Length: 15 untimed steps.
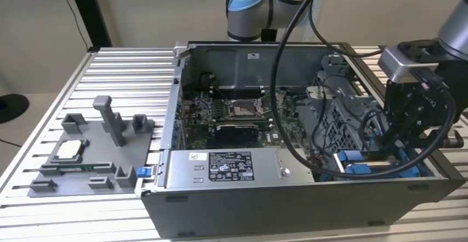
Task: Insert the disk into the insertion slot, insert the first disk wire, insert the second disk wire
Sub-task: 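Insert the first disk wire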
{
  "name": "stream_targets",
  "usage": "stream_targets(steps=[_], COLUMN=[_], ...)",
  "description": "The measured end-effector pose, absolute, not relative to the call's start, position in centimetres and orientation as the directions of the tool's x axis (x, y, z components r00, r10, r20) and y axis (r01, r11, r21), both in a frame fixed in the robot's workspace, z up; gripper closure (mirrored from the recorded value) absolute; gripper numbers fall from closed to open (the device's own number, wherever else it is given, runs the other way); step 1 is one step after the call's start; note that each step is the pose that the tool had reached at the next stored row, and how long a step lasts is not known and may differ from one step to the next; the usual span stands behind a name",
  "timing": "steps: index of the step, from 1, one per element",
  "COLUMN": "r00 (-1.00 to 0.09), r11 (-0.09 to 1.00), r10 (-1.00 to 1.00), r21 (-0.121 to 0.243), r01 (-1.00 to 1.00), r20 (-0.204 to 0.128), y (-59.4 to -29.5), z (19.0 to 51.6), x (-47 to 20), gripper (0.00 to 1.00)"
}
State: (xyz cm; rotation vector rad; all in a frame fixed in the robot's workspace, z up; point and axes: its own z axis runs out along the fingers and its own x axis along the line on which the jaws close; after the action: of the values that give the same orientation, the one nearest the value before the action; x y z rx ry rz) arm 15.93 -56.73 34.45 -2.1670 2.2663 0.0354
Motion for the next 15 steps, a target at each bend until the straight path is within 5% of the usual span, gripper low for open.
stream_targets(steps=[15], r00=[-0.045], r11=[0.045], r10=[-0.999], r21=[0.012], r01=[-0.999], r20=[-0.02], y=[-56.68], z=[33.84], x=[15.97], gripper=[1.0])
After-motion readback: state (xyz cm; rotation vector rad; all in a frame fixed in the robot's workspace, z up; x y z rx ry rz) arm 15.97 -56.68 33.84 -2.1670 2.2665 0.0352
